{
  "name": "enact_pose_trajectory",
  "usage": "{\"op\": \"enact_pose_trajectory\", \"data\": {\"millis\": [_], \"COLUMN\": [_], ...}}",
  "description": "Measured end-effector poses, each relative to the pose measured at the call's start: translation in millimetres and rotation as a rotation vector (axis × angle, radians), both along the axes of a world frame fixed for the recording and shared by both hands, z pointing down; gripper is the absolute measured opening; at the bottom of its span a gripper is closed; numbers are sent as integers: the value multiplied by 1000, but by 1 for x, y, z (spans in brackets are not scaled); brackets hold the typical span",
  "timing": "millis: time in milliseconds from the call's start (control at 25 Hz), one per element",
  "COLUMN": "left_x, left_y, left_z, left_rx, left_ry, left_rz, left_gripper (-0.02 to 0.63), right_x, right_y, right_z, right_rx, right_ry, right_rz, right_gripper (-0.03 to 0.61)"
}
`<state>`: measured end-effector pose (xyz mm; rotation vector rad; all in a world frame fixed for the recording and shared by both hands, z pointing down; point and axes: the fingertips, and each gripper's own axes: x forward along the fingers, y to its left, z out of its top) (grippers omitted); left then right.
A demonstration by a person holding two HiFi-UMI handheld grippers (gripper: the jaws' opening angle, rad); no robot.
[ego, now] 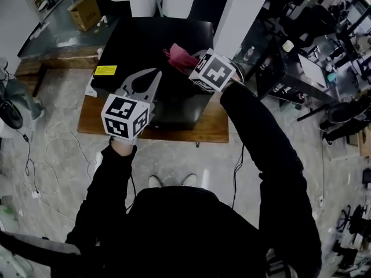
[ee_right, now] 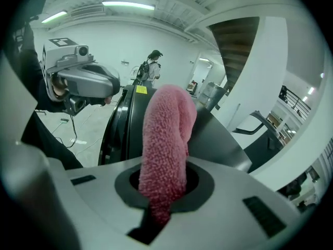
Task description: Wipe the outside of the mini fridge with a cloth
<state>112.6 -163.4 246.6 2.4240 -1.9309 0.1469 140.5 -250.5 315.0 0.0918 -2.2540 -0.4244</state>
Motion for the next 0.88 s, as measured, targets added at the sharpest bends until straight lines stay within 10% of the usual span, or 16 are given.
{"op": "enact_pose_trajectory", "data": {"millis": [440,880], "left_x": [69,-88], "left_y": [-48,-62], "left_z": [-24,-82], "left_rx": [33,113], "left_ry": [-53,-114], "left_rz": [-31,-158], "left_gripper": [7,8], "right_x": [102,-63], "right_y": [-61,-62], "right_z": [-33,-144], "right_rx": [-108,-93], "right_ry": [-140,-302], "right_rz": [41,-59], "right_gripper": [34,34]}}
